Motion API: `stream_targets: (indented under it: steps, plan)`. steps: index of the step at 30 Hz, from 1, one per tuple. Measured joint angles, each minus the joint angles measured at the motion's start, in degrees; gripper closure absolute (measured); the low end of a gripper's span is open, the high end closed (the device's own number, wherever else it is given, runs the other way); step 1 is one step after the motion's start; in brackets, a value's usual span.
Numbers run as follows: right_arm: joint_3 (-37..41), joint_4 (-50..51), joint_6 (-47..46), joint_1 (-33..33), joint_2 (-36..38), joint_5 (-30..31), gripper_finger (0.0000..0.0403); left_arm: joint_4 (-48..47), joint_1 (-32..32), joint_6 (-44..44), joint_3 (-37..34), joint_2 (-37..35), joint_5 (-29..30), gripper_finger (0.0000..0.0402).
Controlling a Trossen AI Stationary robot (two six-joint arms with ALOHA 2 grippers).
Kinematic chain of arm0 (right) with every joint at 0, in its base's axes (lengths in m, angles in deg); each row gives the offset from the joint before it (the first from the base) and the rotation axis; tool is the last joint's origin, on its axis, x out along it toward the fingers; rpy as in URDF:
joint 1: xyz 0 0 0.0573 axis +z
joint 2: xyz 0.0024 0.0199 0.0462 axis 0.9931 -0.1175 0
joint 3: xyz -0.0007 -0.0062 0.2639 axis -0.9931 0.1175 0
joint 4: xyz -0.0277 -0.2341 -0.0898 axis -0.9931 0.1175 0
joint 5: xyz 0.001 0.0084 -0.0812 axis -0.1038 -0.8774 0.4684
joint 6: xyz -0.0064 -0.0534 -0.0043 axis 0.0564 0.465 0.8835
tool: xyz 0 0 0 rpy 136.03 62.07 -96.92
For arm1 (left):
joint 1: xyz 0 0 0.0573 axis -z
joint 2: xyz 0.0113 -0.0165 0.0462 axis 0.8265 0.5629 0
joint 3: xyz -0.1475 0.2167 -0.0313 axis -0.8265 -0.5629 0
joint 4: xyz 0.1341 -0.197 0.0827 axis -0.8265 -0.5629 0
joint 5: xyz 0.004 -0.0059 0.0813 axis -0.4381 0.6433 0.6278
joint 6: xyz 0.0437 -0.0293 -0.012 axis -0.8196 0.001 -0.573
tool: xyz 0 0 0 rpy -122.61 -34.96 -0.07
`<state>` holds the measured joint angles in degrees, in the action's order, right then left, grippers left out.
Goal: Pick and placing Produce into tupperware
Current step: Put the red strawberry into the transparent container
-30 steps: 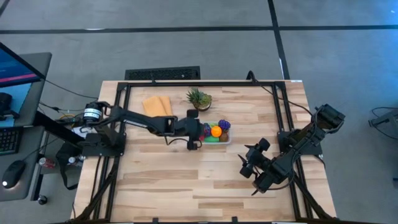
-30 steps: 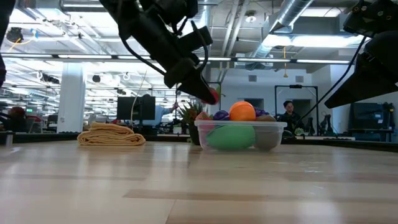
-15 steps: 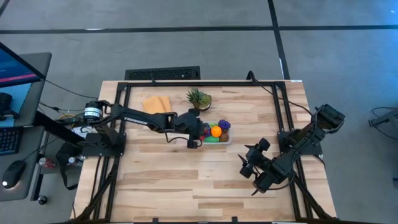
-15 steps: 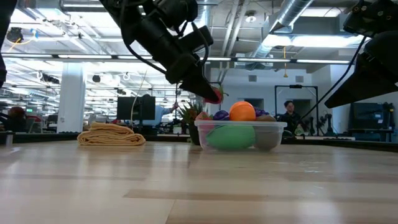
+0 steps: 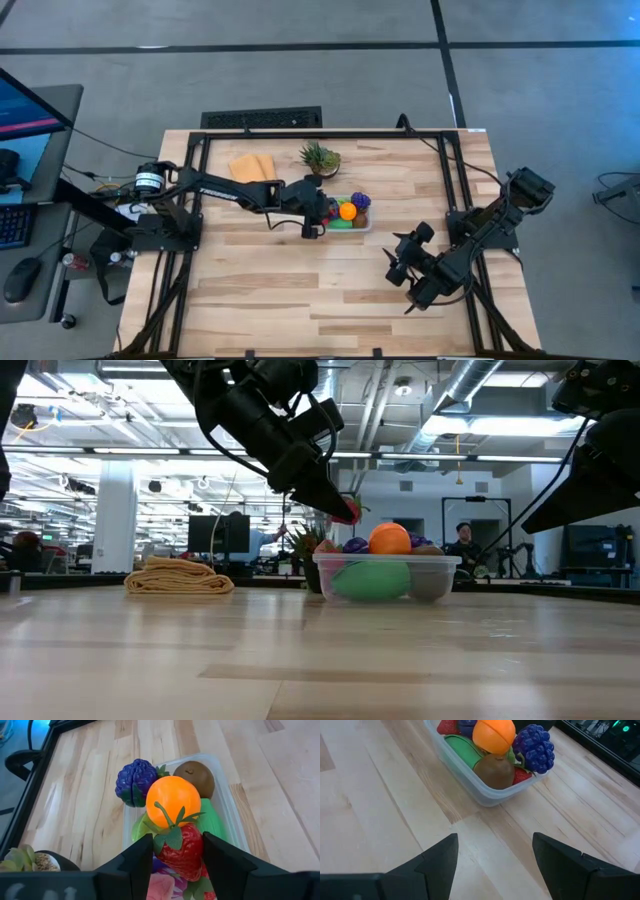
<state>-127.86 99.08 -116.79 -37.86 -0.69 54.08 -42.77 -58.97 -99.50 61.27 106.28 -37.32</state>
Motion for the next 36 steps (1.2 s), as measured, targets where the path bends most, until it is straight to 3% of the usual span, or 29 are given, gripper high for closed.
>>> stream_targets:
  steps: [10,19,26,36]
  plan:
    - [0.0,0.0,0.0,0.0,0.0,0.0,0.0152,0.0,0.0,-0.4,0.0,0.0,0.0,0.0188]
    - [0.0,0.0,0.0,0.0,0.0,0.0,0.0152,0.8,0.0,-1.1,0.0,0.0,0.1,0.018]
    - [0.0,0.0,0.0,0.0,0.0,-0.1,0.0152,-6.9,0.0,-1.0,0.0,0.0,3.1,0.018]
    - [0.0,0.0,0.0,0.0,0.0,-0.1,0.0152,-17.2,0.0,4.2,-0.1,-1.4,2.5,0.018]
